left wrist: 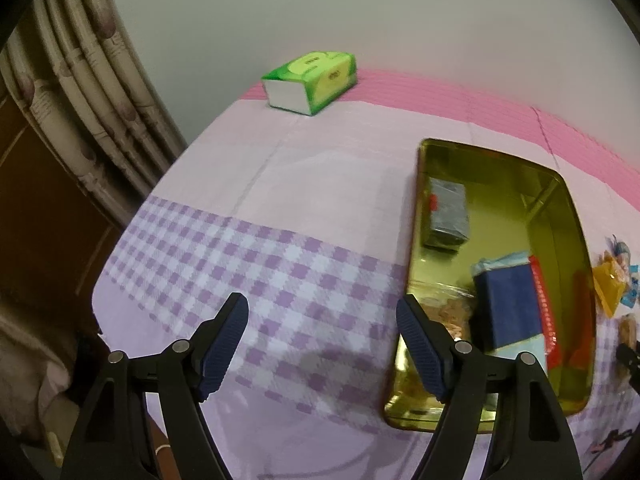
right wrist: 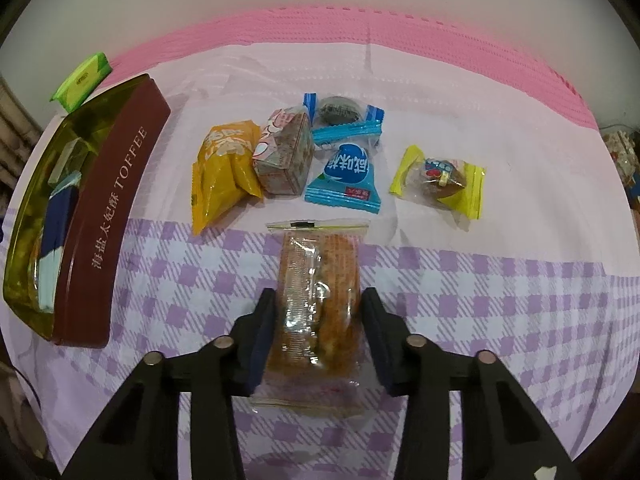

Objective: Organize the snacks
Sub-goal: 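Grasp the clear-wrapped pastry bar on the cloth with the right gripper, then grasp the yellow snack bag with the left gripper while the right holds the pastry bar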

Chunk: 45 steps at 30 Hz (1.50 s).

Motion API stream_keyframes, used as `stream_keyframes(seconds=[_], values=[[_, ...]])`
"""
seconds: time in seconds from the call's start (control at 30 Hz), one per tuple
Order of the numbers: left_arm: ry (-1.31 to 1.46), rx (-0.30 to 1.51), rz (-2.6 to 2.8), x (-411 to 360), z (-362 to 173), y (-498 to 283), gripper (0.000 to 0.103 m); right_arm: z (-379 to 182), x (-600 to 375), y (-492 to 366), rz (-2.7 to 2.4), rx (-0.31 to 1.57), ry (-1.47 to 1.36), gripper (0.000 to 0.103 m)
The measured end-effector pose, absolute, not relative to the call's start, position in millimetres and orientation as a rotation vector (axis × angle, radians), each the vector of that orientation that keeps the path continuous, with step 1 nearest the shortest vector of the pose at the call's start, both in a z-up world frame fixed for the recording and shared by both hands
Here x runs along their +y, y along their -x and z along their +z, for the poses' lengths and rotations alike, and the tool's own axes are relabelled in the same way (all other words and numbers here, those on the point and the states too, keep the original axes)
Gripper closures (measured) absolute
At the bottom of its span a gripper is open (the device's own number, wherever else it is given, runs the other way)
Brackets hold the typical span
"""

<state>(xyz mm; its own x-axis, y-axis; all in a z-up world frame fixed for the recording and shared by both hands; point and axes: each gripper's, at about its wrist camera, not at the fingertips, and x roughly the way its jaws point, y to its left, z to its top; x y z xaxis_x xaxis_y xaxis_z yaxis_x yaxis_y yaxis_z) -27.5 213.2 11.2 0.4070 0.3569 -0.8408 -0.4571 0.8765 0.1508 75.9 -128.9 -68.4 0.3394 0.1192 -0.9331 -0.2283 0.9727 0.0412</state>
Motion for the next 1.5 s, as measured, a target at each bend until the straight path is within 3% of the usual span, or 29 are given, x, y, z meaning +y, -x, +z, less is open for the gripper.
stream_keyframes(seconds=[0.6, 1.0, 1.13, 1.2, 1.27, 1.5], values=[[0.033, 1.087, 0.129, 78, 27, -34, 0.026, -66, -222, -88, 0.107, 1.163, 0.051, 0.068], [0.183, 1.218, -0.038, 21, 22, -96, 0.026, -66, -237, -92, 0.096, 1.150, 0.038, 0.068], [0.255, 1.278, -0.038, 12, 14, -119, 0.034, -64, -238, -96, 0.097, 1.157, 0.035, 0.067], [0.286, 1.315, -0.043, 7, 5, -130, 0.045, -65, -240, -95, 0.101, 1.158, 0.035, 0.067], [0.309, 1.355, -0.037, 5, -4, -135, 0.048, -65, -241, -97, 0.105, 1.161, 0.031, 0.067], [0.366, 1.393, -0.023, 0, -20, -147, 0.053, -66, -243, -98, 0.107, 1.163, 0.027, 0.066]])
